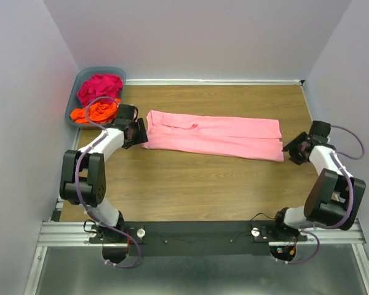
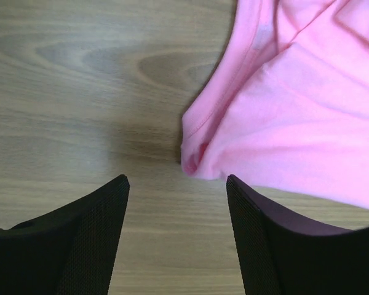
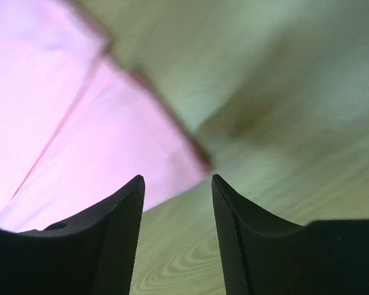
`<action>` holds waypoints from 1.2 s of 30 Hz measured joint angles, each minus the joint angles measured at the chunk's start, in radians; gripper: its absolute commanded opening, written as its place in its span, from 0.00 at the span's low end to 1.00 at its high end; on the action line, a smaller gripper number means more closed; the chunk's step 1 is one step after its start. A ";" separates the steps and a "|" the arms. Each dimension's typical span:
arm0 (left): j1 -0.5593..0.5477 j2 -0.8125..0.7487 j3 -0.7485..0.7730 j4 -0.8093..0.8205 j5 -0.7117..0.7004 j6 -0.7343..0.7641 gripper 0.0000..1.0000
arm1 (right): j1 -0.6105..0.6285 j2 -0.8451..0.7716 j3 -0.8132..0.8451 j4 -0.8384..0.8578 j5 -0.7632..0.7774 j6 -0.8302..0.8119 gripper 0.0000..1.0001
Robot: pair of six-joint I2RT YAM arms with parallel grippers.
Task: Fold and stack the t-shirts
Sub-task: Fold the tshirt
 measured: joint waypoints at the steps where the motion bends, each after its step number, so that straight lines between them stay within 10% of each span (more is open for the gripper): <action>1: 0.000 -0.011 0.004 -0.008 -0.003 -0.002 0.67 | 0.022 -0.007 0.011 -0.007 0.011 -0.007 0.56; 10: -0.144 -0.034 0.183 -0.029 -0.069 -0.021 0.39 | 0.407 0.063 0.254 -0.035 0.075 -0.129 0.51; 21: -0.205 0.321 0.339 0.027 -0.014 -0.055 0.39 | 0.500 0.342 0.352 -0.043 0.070 -0.219 0.51; 36: -0.201 0.516 0.593 -0.035 -0.038 -0.013 0.40 | 0.654 0.168 0.091 -0.094 0.026 -0.109 0.58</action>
